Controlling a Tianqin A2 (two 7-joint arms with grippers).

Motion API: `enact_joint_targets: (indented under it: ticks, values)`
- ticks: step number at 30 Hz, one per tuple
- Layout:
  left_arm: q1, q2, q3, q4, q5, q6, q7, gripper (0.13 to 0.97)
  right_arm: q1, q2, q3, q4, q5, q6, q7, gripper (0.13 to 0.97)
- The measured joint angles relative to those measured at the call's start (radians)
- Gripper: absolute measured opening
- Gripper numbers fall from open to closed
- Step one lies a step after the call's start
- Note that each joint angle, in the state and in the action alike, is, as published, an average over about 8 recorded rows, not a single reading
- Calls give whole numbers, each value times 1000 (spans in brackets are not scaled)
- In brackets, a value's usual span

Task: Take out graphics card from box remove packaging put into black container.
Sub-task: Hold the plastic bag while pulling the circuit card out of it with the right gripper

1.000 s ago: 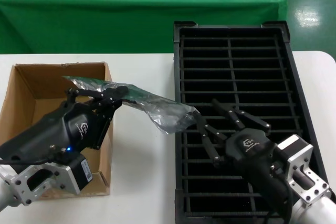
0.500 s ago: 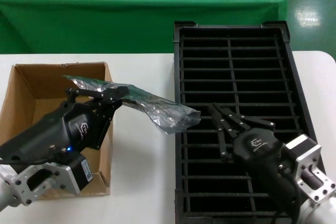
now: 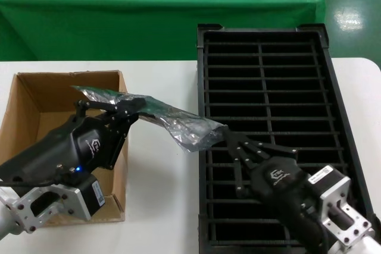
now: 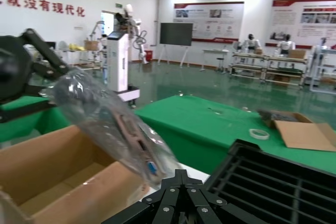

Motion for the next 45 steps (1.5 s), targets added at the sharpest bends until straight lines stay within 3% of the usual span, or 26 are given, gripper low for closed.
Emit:
enact_joint_targets:
  ticks: [19,31,45]
  values:
    - [0,0,0,0,0,0,0,139,99,-6,-74,-24,6,-63,-37,134]
    - [0,0,0,0,0,0,0,139,188,43,-110,-54,-35,-183,48,134]
    - [0,0,0,0,0,0,0,139,209,-16,-40,-159,-175,-331,156,134]
